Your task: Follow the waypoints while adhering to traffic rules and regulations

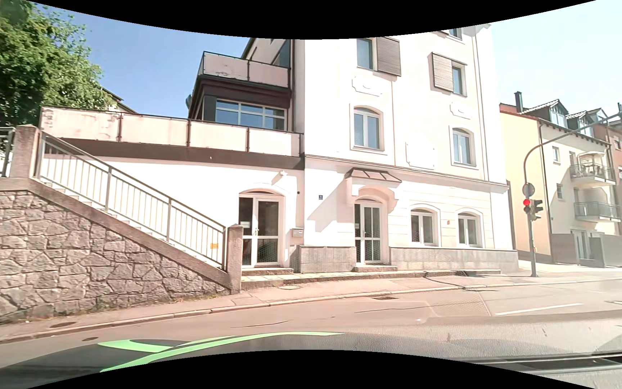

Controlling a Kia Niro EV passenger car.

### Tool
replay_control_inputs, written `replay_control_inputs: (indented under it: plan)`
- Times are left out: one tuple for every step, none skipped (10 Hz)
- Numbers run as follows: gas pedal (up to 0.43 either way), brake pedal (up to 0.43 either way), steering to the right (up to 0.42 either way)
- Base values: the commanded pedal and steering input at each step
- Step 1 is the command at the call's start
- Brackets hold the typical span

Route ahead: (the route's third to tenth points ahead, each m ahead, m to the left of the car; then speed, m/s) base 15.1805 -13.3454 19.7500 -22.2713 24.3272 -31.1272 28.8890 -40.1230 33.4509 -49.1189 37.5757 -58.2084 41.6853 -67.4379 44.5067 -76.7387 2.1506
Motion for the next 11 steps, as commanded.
replay_control_inputs:
  plan:
    - [0.0,0.098,0.664]
    - [0.0,0.171,0.67]
    - [0.0,0.177,0.699]
    - [0.0,0.189,0.738]
    - [0.0,0.213,0.78]
    - [0.0,0.226,0.802]
    - [0.0,0.226,0.812]
    - [0.0,0.226,0.812]
    - [0.0,0.22,0.812]
    - [0.0,0.213,0.813]
    - [0.0,0.207,0.812]
